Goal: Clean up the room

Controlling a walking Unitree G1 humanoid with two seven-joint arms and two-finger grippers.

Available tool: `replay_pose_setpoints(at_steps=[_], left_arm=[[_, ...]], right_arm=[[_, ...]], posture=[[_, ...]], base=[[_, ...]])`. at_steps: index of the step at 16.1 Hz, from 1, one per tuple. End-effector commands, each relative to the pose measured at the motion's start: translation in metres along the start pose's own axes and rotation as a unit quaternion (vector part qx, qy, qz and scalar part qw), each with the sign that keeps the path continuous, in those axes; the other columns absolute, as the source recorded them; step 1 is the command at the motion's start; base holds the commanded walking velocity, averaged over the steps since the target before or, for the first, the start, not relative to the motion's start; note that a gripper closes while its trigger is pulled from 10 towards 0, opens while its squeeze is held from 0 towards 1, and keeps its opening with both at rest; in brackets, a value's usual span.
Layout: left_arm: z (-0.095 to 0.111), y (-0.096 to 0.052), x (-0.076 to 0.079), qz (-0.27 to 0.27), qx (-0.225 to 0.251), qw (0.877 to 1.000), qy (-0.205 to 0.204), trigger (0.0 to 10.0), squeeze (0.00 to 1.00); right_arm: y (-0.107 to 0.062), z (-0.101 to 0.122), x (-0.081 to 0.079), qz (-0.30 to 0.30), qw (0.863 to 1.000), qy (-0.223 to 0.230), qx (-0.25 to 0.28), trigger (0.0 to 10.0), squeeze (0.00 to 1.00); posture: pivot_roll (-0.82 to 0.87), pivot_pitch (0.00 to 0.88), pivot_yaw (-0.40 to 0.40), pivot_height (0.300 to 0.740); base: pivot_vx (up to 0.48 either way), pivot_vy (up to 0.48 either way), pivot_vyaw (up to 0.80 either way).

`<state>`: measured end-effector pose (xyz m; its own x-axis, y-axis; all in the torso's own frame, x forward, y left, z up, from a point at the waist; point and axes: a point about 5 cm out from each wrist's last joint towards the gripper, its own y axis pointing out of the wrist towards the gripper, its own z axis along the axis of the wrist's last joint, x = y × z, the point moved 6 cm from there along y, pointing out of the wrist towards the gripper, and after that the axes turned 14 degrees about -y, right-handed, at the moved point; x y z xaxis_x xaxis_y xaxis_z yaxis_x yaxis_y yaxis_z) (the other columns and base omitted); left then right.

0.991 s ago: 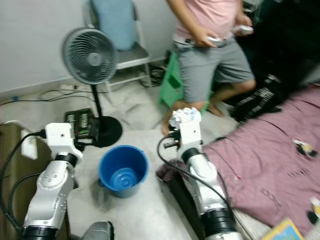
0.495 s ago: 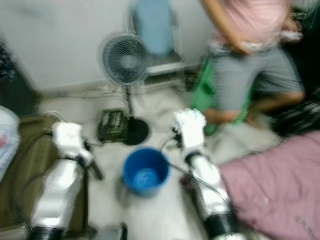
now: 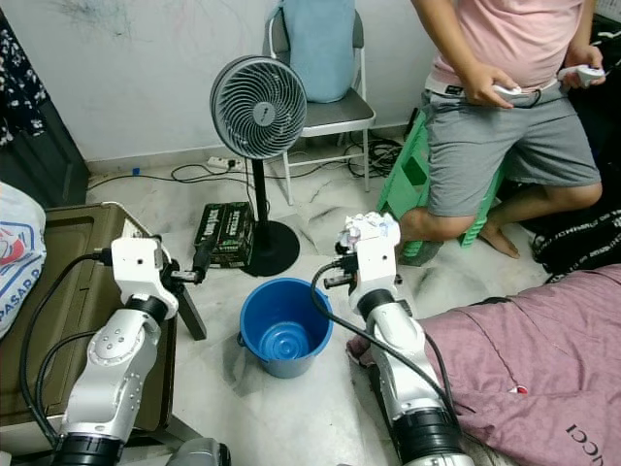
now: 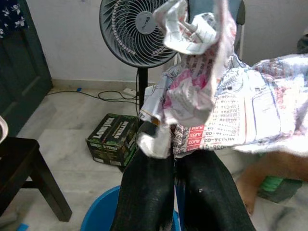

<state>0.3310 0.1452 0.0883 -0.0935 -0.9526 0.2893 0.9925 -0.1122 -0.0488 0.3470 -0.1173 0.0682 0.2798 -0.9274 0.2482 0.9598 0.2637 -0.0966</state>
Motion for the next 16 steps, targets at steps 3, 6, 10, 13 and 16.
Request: replay_pose_setpoints(at_steps=[3, 6, 10, 13, 16], left_arm=[[0.0027, 0.0005, 0.0022, -0.005, 0.003, 1.0, 0.005, 10.0, 0.0], [0.001, -0.0002, 0.0026, -0.005, 0.0, 1.0, 0.005, 10.0, 0.0], [0.0026, 0.0003, 0.0002, 0.003, 0.007, 1.0, 0.006, 10.0, 0.0], [0.0034, 0.0005, 0.0023, 0.006, 0.014, 1.0, 0.012, 10.0, 0.0], [0.0054, 0.001, 0.0017, 0.007, 0.019, 1.0, -0.001, 10.0, 0.0]], right_arm=[[-0.0009, -0.0014, 0.0013, -0.001, 1.0, 0.0, -0.002, 10.0, 0.0], [-0.0005, -0.002, 0.0018, -0.002, 1.0, -0.001, -0.004, 10.0, 0.0], [0.0001, -0.0018, 0.002, -0.003, 1.0, 0.0, -0.004, 10.0, 0.0], [-0.0004, -0.0002, 0.0022, -0.005, 1.0, -0.001, 0.001, 10.0, 0.0], [-0.0001, -0.0003, 0.0018, -0.003, 1.0, -0.001, 0.0, 10.0, 0.0]], posture=[[0.03, 0.0, -0.041, 0.74], [0.03, 0.0, -0.043, 0.74], [0.03, 0.0, -0.043, 0.74], [0.03, 0.0, -0.039, 0.74], [0.03, 0.0, -0.041, 0.74]], base=[[0.0, -0.404, 0.0], [0.0, -0.455, 0.0], [0.0, -0.112, 0.0], [0.0, 0.0, 0.0], [0.0, 0.0, 0.53]])
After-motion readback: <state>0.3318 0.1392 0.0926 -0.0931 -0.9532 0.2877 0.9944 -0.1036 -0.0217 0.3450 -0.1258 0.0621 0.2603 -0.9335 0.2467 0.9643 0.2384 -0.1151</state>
